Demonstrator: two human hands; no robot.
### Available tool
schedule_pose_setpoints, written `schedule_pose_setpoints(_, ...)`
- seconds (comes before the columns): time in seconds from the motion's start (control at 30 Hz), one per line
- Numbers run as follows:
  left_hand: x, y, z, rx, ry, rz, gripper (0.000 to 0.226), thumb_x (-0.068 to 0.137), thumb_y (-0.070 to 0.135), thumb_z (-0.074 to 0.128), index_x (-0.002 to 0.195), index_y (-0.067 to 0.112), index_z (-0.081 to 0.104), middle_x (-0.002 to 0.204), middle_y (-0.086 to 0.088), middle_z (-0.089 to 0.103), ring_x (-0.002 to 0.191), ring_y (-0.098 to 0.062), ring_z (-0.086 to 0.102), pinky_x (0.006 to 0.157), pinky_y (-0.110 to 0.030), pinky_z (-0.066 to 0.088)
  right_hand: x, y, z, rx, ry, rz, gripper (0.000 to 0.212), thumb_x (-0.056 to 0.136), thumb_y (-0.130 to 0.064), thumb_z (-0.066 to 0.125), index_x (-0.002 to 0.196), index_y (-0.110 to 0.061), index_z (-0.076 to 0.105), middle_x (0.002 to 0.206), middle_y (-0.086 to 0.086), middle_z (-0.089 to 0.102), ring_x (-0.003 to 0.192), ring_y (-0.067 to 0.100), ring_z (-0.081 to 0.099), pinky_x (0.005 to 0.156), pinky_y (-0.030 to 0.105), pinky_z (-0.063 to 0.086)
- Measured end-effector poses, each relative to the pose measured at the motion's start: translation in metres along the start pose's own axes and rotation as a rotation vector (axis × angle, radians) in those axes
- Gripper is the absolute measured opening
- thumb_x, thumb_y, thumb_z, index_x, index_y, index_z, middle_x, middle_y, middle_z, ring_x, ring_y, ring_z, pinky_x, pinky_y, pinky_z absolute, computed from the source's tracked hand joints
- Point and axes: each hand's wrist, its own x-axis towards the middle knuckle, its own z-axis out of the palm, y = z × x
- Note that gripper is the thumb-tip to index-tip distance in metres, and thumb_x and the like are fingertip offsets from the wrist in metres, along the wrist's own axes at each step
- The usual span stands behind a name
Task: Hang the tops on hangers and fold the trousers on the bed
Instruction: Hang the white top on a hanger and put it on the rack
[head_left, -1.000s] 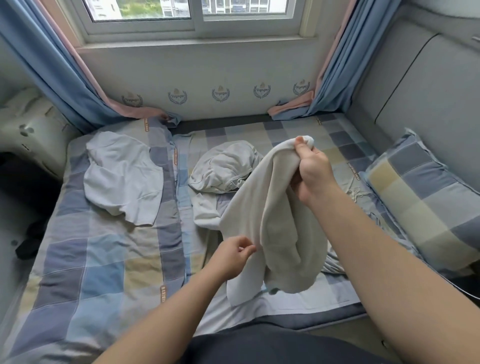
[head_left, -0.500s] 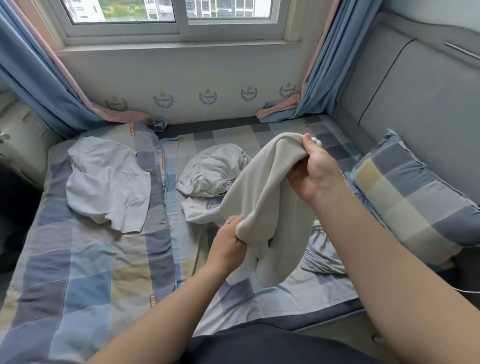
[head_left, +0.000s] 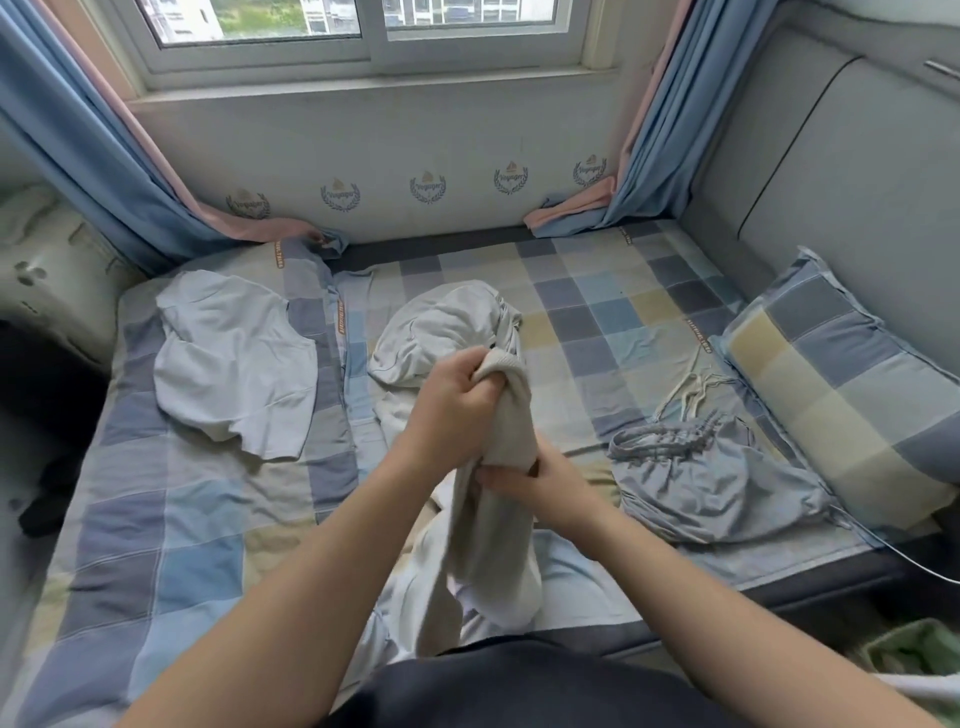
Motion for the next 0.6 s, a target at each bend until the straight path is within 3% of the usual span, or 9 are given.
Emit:
schedule_pose_setpoints(0.1, 0.007, 0.004, -0.009, -0.005, 0.025, 0.004, 0.025, 0.08, 0.017, 0.051, 0.077, -0.005, 0.062, 0.069, -0.017, 0.056, 0.067, -0.01, 0.047, 0.061, -0.03, 0.04, 0.01, -0.002, -0.001, -0.168, 0.209, -0.17, 0.03, 0.073, -0.038, 0.068, 0.097, -0.019, 0.066, 0.09, 0.008, 0.071, 0.084, 0.021, 0.065, 0.079, 0.054, 0.054)
schedule_pose_setpoints(0.2, 0.013, -0.006, -0.021, -0.001, 0.097, -0.047, 0.023, 0.083, 0.021, 0.062, 0.081, -0.001, 0.068, 0.075, -0.019, 0.064, 0.069, -0.011, 0.053, 0.064, -0.034, 0.045, 0.018, -0.011, -0.011, -0.276, 0.242, -0.252, 0.031, 0.08, -0.044, 0.06, 0.084, -0.013, 0.064, 0.078, 0.007, 0.066, 0.073, 0.02, 0.057, 0.071, 0.048, 0.049)
schedule_pose_setpoints(0.27, 0.01, -0.014, -0.024, -0.061, 0.094, -0.088, 0.02, 0.086, 0.022, 0.071, 0.088, 0.003, 0.068, 0.074, -0.01, 0.063, 0.068, -0.01, 0.054, 0.064, -0.031, 0.046, 0.02, -0.022, -0.016, -0.27, 0.271, -0.279, 0.031, 0.086, -0.04, 0.058, 0.081, -0.011, 0.062, 0.072, 0.0, 0.063, 0.069, 0.013, 0.053, 0.066, 0.04, 0.045)
schedule_pose_setpoints(0.4, -0.019, -0.04, -0.008, -0.086, -0.128, -0.203, 0.046, 0.071, 0.05, 0.08, 0.103, 0.022, 0.061, 0.095, 0.008, 0.065, 0.079, -0.006, 0.061, 0.071, -0.019, 0.051, 0.024, -0.054, -0.025, -0.097, 0.455, -0.283, 0.035, 0.086, -0.045, 0.063, 0.092, -0.01, 0.067, 0.082, 0.006, 0.07, 0.075, 0.017, 0.062, 0.071, 0.044, 0.053)
schedule_pose_setpoints(0.5, -0.038, -0.064, 0.015, 0.145, -0.178, -0.2, 0.048, 0.077, 0.037, 0.085, 0.112, 0.034, 0.052, 0.113, 0.01, 0.06, 0.105, -0.01, 0.058, 0.086, -0.021, 0.047, 0.025, -0.085, -0.034, 0.092, 0.482, -0.276, 0.032, 0.088, -0.041, 0.07, 0.1, -0.012, 0.069, 0.098, 0.017, 0.072, 0.09, 0.026, 0.07, 0.083, 0.054, 0.056)
schedule_pose_setpoints(0.6, -0.032, -0.073, 0.022, 0.182, -0.067, -0.14, 0.046, 0.085, 0.029, 0.078, 0.119, 0.038, 0.049, 0.122, 0.008, 0.058, 0.118, -0.014, 0.055, 0.098, -0.028, 0.043, 0.023, -0.107, -0.041, 0.245, 0.422, -0.257, 0.032, 0.091, -0.036, 0.07, 0.109, -0.009, 0.069, 0.108, 0.02, 0.072, 0.104, 0.037, 0.069, 0.091, 0.056, 0.056)
